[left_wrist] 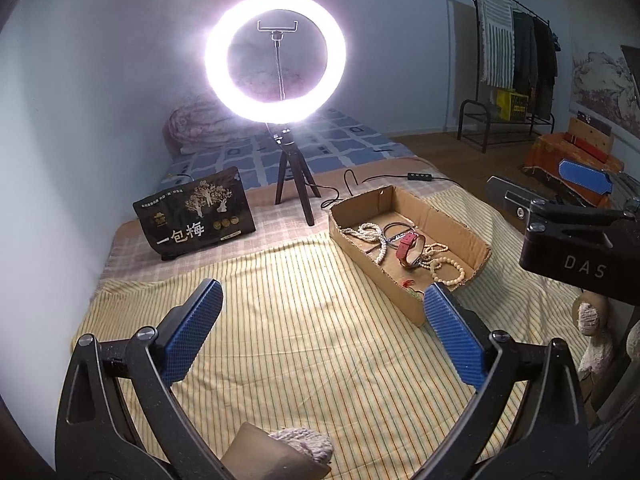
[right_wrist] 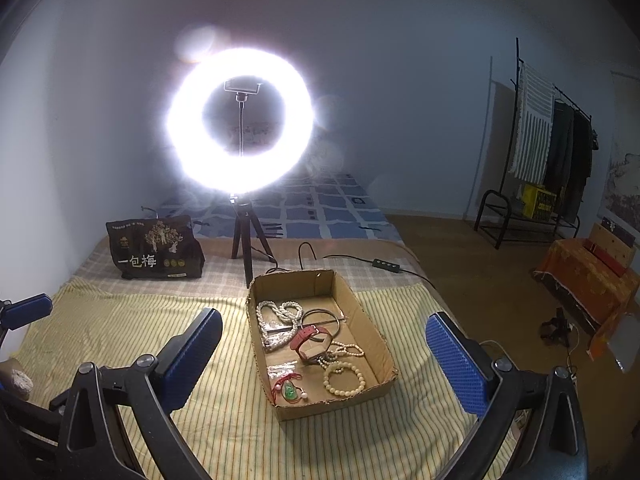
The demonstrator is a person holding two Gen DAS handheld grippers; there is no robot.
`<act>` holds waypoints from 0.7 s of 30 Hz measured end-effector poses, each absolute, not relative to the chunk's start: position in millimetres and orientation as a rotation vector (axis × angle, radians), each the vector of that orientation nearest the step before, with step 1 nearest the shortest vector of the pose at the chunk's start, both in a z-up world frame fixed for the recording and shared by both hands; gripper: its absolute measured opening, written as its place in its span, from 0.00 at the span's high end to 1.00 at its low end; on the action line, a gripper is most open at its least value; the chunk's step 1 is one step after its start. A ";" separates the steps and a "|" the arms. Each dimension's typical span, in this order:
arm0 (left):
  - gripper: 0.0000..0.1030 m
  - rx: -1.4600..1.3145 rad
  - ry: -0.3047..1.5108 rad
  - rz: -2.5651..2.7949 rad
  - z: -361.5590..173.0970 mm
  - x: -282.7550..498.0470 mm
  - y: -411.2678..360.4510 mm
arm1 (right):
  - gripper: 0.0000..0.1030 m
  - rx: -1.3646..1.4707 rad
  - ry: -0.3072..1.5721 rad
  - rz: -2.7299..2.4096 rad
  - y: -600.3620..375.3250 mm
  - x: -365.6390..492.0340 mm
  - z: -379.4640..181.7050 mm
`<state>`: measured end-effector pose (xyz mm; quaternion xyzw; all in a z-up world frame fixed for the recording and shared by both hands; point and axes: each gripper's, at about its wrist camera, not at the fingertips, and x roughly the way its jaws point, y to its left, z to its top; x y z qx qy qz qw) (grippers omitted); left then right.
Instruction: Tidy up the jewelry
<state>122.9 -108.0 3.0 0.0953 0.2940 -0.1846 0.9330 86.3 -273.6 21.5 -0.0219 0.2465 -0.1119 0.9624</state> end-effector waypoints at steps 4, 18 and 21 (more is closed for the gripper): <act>0.01 0.198 0.605 -0.369 1.8 124.0 -107.8 | 0.00 -0.045 0.503 -0.229 -274.4 87.2 20.7; 0.00 0.201 0.613 -0.364 0.5 125.4 -108.2 | 0.00 -0.057 0.515 -0.219 -272.2 88.6 19.5; 0.00 0.205 0.612 -0.366 0.5 125.1 -108.7 | 0.00 -0.060 0.514 -0.220 -271.7 88.2 18.9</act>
